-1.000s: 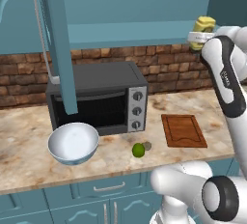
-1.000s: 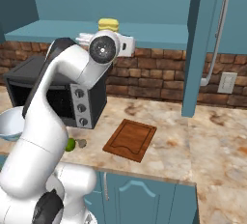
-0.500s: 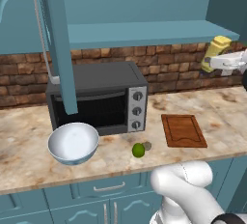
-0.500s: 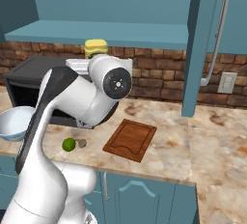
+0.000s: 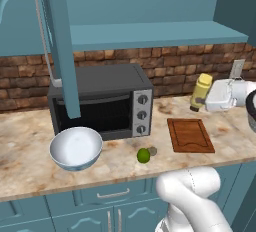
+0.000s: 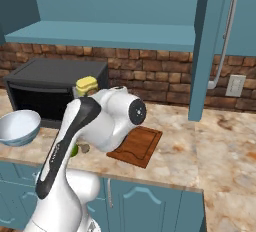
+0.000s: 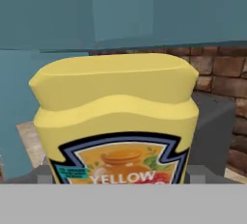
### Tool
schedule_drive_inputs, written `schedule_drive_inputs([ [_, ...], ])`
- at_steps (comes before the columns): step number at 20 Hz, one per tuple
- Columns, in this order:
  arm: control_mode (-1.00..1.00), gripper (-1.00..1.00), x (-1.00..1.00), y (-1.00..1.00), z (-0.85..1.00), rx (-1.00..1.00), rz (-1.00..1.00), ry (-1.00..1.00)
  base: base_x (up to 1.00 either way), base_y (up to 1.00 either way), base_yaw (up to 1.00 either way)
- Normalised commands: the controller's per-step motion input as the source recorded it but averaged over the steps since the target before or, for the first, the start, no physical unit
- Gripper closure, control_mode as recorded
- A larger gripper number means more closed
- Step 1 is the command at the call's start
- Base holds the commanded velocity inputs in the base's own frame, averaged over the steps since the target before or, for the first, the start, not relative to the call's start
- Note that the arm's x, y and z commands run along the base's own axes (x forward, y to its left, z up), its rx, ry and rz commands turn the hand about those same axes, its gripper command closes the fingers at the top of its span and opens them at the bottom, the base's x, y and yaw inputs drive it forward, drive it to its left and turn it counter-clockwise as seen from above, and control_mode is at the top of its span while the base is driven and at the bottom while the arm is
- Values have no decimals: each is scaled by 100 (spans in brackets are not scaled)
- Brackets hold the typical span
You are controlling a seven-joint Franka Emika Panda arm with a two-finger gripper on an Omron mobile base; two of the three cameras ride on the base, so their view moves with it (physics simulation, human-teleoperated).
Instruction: Open the cabinet. Place the bowl and condiment on the counter. Then place the lime and garlic on the cutting board.
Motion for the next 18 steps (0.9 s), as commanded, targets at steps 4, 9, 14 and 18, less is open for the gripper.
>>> schedule_drive_inputs([
  [4,-100,100,56,0,-84,0,34,1,0,0,0],
  [9,-100,100,79,0,-82,-1,31,3,0,0,0],
  [14,-100,100,62,0,-64,-1,28,0,0,0,0],
  [18,-100,100,58,-8,-62,-2,23,0,0,0,0],
])
